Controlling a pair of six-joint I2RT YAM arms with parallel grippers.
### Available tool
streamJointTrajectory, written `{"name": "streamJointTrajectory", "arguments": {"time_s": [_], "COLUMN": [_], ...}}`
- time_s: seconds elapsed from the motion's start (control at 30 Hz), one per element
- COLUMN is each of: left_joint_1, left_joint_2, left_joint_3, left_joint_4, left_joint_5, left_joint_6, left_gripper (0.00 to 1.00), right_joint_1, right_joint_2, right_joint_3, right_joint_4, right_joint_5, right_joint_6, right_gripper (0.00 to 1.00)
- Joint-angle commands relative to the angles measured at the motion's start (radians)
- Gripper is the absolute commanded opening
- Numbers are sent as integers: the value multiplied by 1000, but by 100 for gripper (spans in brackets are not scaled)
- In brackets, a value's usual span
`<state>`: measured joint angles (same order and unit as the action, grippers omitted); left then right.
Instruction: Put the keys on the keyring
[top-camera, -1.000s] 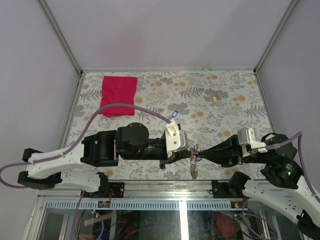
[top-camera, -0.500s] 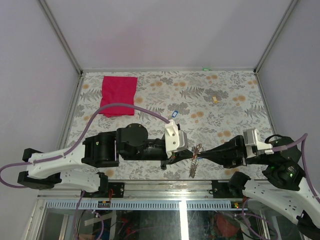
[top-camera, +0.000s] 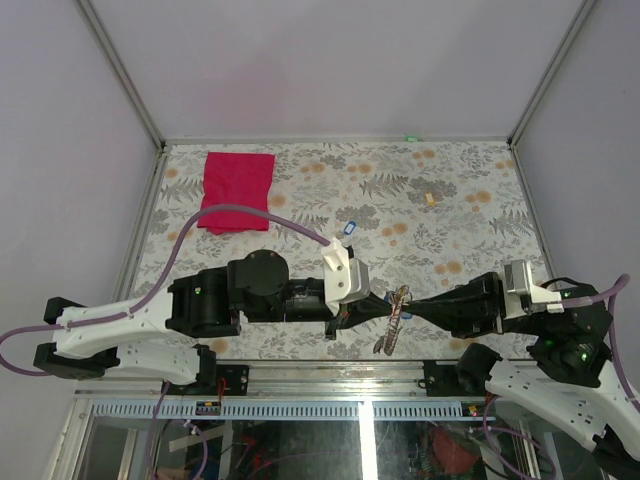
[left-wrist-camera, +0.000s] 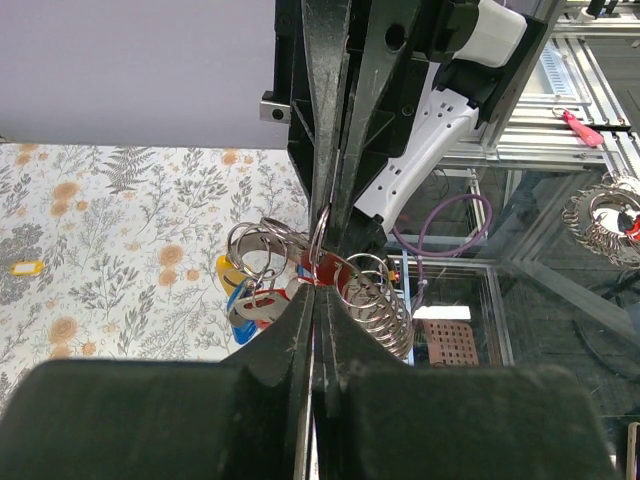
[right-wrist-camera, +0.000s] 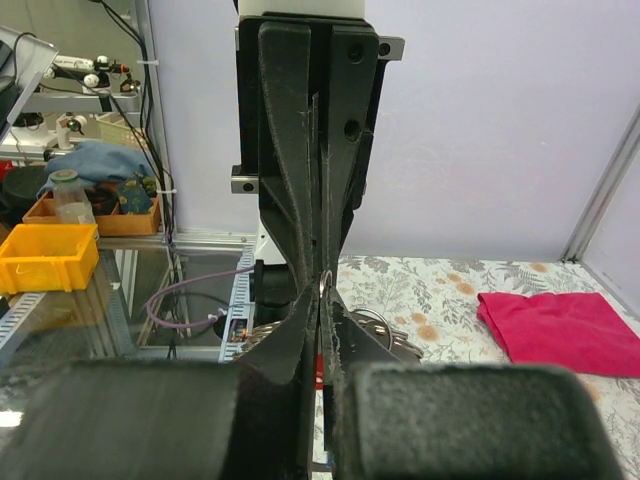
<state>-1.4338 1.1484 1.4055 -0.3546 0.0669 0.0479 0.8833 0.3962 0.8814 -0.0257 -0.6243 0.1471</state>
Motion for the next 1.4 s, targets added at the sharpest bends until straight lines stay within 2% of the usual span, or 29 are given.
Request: {"name": "streamJointTrajectory", "arguments": {"time_s": [0.0, 0.47, 0.67, 0.77, 0.9, 1.37], "left_joint_1": [-2, -2, -2, -1, -2, -2], "left_joint_2": [-25, -18, -66, -102, -137, -89], "left_joint_3": [-28, -70, -106, -127, -151, -146], "left_joint_4": [53, 166, 249, 294, 349, 379], "left_joint_5": [-10, 33, 25, -4, -18, 15], "left_joint_6": [-16, -38, -45, -48, -48, -49], "left_gripper": [0, 0, 5, 13, 16, 31], "right_joint_1": [-2, 0, -1, 0, -1, -1], "right_joint_2": [-37, -72, -73, -72, -60, -24], "right_joint_3": [-11, -145, -125, -110, -92, -69], "right_joint_4": [201, 471, 436, 411, 386, 384], "right_joint_5": [64, 142, 112, 96, 64, 5], "right_joint_6": [52, 192, 169, 155, 143, 152], "right_gripper": [0, 0, 0, 0, 0, 0]}}
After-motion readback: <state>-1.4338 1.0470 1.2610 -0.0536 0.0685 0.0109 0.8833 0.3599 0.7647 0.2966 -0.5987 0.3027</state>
